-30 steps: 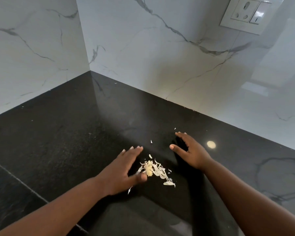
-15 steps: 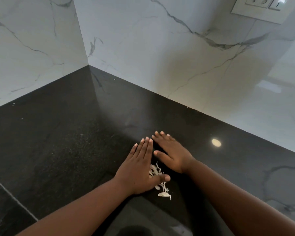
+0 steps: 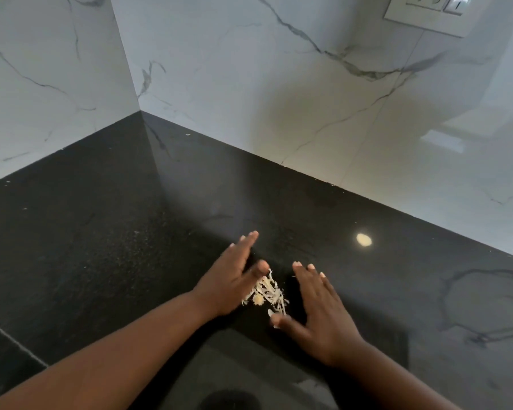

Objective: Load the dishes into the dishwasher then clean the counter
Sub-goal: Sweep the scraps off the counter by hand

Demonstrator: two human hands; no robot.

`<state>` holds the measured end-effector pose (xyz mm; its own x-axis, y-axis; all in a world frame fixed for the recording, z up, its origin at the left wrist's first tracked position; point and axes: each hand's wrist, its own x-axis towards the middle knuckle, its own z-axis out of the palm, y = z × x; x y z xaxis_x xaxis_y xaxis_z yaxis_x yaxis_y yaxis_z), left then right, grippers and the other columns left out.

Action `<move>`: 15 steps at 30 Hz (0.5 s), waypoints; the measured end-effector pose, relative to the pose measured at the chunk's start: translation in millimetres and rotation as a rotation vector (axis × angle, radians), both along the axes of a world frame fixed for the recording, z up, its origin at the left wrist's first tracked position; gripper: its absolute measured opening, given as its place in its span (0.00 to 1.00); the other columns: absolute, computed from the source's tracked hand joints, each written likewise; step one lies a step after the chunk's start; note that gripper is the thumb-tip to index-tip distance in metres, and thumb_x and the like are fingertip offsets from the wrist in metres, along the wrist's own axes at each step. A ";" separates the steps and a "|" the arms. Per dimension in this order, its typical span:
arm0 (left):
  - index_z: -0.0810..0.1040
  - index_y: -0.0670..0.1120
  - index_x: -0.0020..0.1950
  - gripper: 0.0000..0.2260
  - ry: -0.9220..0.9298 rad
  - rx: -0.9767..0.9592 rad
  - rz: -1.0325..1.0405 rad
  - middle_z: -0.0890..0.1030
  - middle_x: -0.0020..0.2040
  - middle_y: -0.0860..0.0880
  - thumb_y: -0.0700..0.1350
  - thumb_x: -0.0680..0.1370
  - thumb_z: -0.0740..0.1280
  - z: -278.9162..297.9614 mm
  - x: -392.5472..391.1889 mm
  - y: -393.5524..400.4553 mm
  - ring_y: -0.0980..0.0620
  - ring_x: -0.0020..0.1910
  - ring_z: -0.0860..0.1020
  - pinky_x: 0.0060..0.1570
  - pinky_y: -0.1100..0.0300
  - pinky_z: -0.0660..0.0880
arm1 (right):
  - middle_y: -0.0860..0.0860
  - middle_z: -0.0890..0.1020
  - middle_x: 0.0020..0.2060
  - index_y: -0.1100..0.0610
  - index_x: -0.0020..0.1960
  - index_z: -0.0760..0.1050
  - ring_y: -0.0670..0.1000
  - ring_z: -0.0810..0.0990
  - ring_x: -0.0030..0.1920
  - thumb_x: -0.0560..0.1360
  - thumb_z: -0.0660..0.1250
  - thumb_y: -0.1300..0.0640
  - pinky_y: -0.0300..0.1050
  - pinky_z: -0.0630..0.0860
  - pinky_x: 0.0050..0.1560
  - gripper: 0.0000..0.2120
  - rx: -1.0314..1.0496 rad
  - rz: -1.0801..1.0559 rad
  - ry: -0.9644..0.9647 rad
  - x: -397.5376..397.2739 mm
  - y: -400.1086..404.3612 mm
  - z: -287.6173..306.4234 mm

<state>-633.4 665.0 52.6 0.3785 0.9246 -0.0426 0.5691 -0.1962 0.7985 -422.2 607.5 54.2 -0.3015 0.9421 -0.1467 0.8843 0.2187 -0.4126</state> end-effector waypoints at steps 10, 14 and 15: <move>0.57 0.50 0.77 0.57 -0.614 -0.356 0.115 0.66 0.72 0.55 0.83 0.57 0.57 8.4 17.0 -28.6 0.65 0.68 0.66 0.62 0.74 0.65 | 0.48 0.39 0.78 0.52 0.80 0.37 0.44 0.36 0.77 0.69 0.59 0.31 0.45 0.42 0.78 0.51 0.058 0.101 0.100 -62.0 7.9 -5.5; 0.71 0.48 0.69 0.54 -0.880 -0.422 0.302 0.78 0.64 0.47 0.83 0.53 0.61 5.8 -4.8 -32.1 0.54 0.64 0.76 0.64 0.59 0.71 | 0.43 0.68 0.71 0.45 0.72 0.63 0.36 0.63 0.71 0.71 0.67 0.41 0.44 0.63 0.73 0.32 0.111 -0.152 0.665 -43.6 16.0 -7.5; 0.71 0.49 0.68 0.53 -0.865 -0.391 0.312 0.78 0.64 0.48 0.83 0.54 0.59 6.2 -10.0 -31.5 0.54 0.64 0.76 0.65 0.59 0.70 | 0.43 0.70 0.69 0.44 0.69 0.67 0.35 0.66 0.70 0.72 0.66 0.41 0.44 0.64 0.73 0.27 0.173 -0.220 0.681 -37.0 20.6 -8.2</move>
